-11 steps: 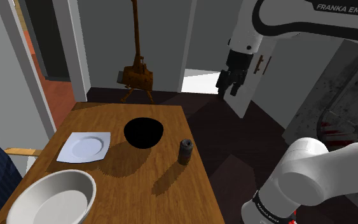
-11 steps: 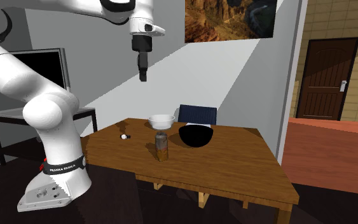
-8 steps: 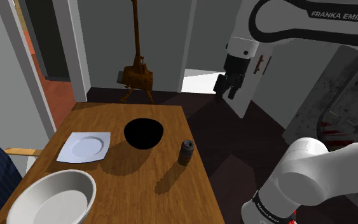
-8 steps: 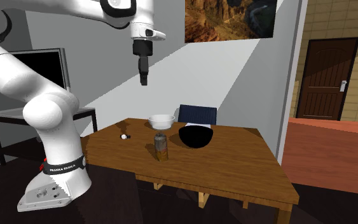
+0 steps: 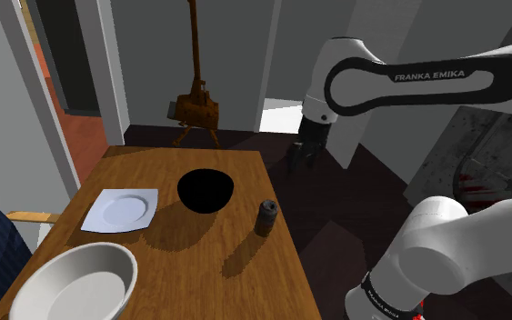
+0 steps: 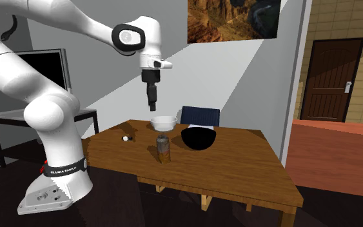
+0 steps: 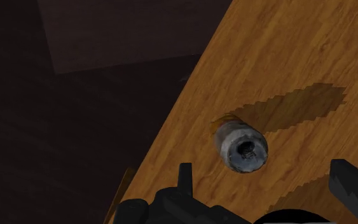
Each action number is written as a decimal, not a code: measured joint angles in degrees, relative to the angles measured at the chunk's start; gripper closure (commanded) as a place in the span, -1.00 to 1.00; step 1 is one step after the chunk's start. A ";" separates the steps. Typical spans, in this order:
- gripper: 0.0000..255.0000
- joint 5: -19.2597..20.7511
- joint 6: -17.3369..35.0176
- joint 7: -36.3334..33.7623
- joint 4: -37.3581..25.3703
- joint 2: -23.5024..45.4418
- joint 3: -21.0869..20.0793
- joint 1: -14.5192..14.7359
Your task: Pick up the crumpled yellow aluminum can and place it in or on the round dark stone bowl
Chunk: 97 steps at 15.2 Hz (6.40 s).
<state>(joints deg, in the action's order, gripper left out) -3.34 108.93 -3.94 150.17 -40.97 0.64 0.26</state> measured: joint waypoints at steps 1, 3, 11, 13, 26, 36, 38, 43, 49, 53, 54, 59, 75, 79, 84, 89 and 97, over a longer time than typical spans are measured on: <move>-1.00 -0.50 1.98 -0.50 1.51 0.24 -0.50 0.36; -1.00 -1.17 7.24 -0.77 4.24 2.54 -0.97 0.76; -1.00 -4.13 27.28 -1.36 9.40 16.05 -2.56 2.78; -1.00 -4.48 29.77 -1.18 10.13 17.67 -2.62 2.99; 1.00 -5.62 36.99 -0.73 11.64 23.27 -2.88 3.73; 1.00 -5.59 37.01 -0.68 11.61 23.19 -2.80 3.67; 1.00 -5.41 35.72 -0.89 11.42 22.16 -2.86 3.61; 1.00 -4.67 30.68 -1.35 10.26 18.31 -2.79 3.18; 1.00 -4.11 24.65 -2.23 8.15 14.36 -2.95 3.00; 1.00 -3.74 20.71 -2.61 5.97 12.59 -2.91 2.83; 1.00 -3.65 19.54 -2.70 5.62 11.75 -2.88 2.78; 1.00 -3.33 14.90 -3.14 3.35 9.40 -2.85 2.67; 1.00 -2.91 7.28 -5.55 -13.33 18.30 -4.02 2.87; 1.00 -2.60 7.06 -7.43 -22.59 27.22 -5.24 3.28; 1.00 -1.56 5.21 -8.90 -35.29 38.01 -5.86 3.41; 1.00 -0.45 3.02 -10.88 -46.79 47.21 -6.57 4.15; 1.00 -0.37 8.35 -10.74 -43.49 49.26 -6.61 4.26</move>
<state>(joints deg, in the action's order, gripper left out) -3.71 117.28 -14.67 106.69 8.28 -5.98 4.52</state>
